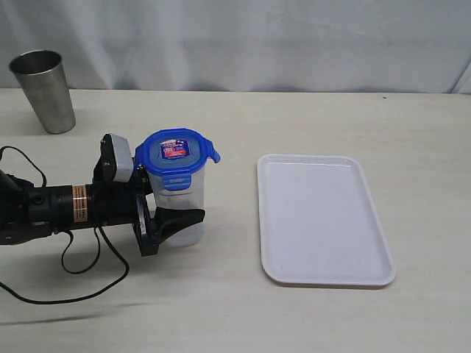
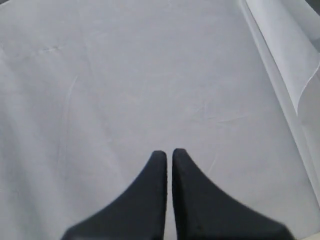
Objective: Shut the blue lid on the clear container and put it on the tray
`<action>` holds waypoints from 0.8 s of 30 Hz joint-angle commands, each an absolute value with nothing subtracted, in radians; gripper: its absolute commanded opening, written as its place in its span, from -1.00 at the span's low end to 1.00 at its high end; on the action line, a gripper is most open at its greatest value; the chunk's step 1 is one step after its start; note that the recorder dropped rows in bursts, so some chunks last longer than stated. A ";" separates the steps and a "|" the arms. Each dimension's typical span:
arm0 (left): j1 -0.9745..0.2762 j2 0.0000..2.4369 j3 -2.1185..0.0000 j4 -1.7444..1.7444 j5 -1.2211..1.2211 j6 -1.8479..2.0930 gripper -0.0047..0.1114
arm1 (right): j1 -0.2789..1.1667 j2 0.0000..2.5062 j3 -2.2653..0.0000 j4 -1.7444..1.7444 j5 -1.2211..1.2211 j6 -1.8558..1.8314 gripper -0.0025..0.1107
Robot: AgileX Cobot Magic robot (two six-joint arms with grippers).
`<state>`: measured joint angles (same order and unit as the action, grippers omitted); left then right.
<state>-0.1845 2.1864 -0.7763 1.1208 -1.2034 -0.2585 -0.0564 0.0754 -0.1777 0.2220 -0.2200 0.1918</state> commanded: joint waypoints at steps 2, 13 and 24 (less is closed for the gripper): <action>-0.187 2.177 -0.781 1.122 -1.221 -0.259 -0.92 | -0.055 0.285 -0.365 0.181 -0.036 0.218 -0.66; -0.187 2.177 -0.781 1.114 -1.221 -0.259 -0.92 | -0.055 0.788 -0.795 0.414 0.413 -0.127 -0.23; -0.187 2.177 -0.781 1.114 -1.221 -0.259 -0.92 | -0.017 1.277 -1.001 1.280 1.056 -0.975 -0.23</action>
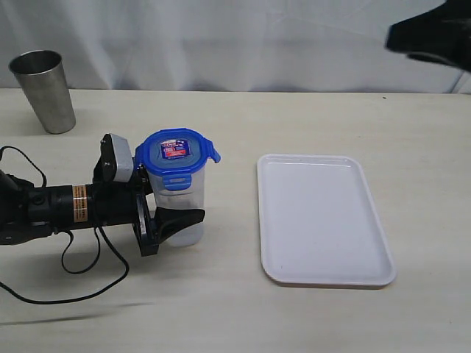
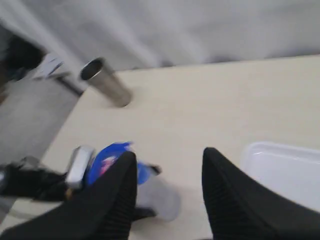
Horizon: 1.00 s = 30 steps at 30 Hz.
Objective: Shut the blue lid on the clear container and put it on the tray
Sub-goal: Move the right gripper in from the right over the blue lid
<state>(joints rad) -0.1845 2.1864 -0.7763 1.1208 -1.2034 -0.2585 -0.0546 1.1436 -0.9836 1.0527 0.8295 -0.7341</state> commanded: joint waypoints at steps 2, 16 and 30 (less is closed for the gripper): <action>-0.187 2.177 -0.781 1.114 -1.221 -0.259 -0.92 | 0.043 1.346 -1.001 1.275 1.043 -0.988 -0.23; -0.187 2.177 -0.781 1.114 -1.221 -0.259 -0.92 | 0.393 1.655 -1.182 0.995 0.776 -0.760 -0.10; -0.187 2.177 -0.781 1.113 -1.221 -0.255 -0.92 | 0.456 1.782 -1.331 0.758 0.820 -0.474 -0.13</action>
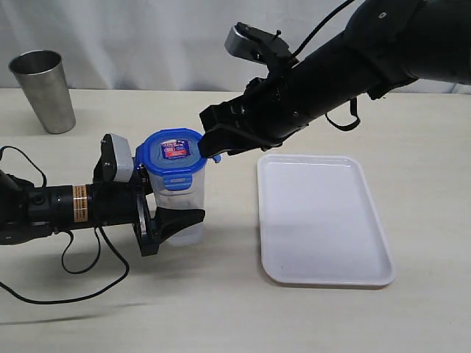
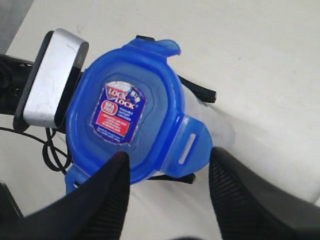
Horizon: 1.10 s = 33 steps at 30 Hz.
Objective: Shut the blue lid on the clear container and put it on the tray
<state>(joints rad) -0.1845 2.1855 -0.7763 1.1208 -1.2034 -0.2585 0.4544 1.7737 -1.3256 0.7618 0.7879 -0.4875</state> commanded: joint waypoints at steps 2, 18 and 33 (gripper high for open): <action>-0.187 2.177 -0.781 1.113 -1.221 -0.255 -0.92 | 0.456 1.782 -1.331 0.761 0.818 -0.474 -0.13; -0.187 2.177 -0.781 1.113 -1.221 -0.255 -0.92 | 0.456 1.819 -1.331 0.857 0.797 -0.485 -0.13; -0.187 2.177 -0.781 1.106 -1.221 -0.255 -0.92 | 0.456 1.890 -1.331 0.858 0.839 -0.500 -0.22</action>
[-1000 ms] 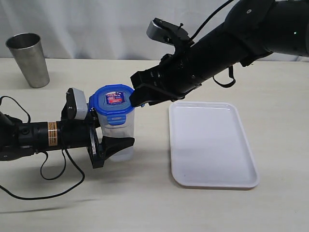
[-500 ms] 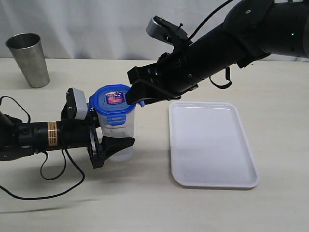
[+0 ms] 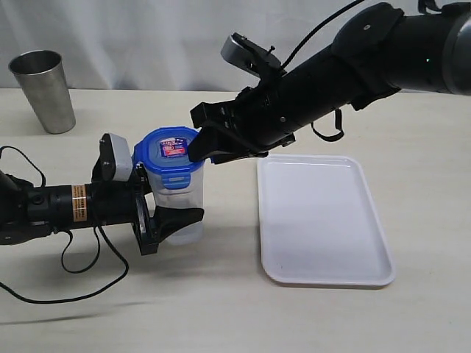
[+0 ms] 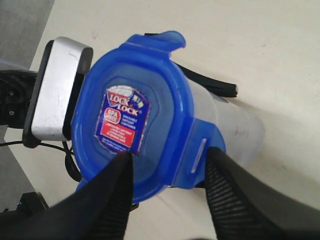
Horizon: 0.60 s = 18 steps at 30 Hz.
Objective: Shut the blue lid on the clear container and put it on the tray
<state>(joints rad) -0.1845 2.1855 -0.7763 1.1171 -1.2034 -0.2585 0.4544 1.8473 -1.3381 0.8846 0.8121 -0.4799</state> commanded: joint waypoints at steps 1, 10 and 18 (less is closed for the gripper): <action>-0.187 2.177 -0.781 1.106 -1.221 -0.255 -0.92 | 0.456 1.895 -1.331 0.858 0.844 -0.500 -0.22; -0.187 2.177 -0.781 1.106 -1.221 -0.255 -0.92 | 0.456 1.908 -1.331 0.856 0.896 -0.511 -0.22; -0.187 2.177 -0.781 1.106 -1.221 -0.255 -0.92 | 0.456 1.908 -1.331 0.857 0.923 -0.511 -0.36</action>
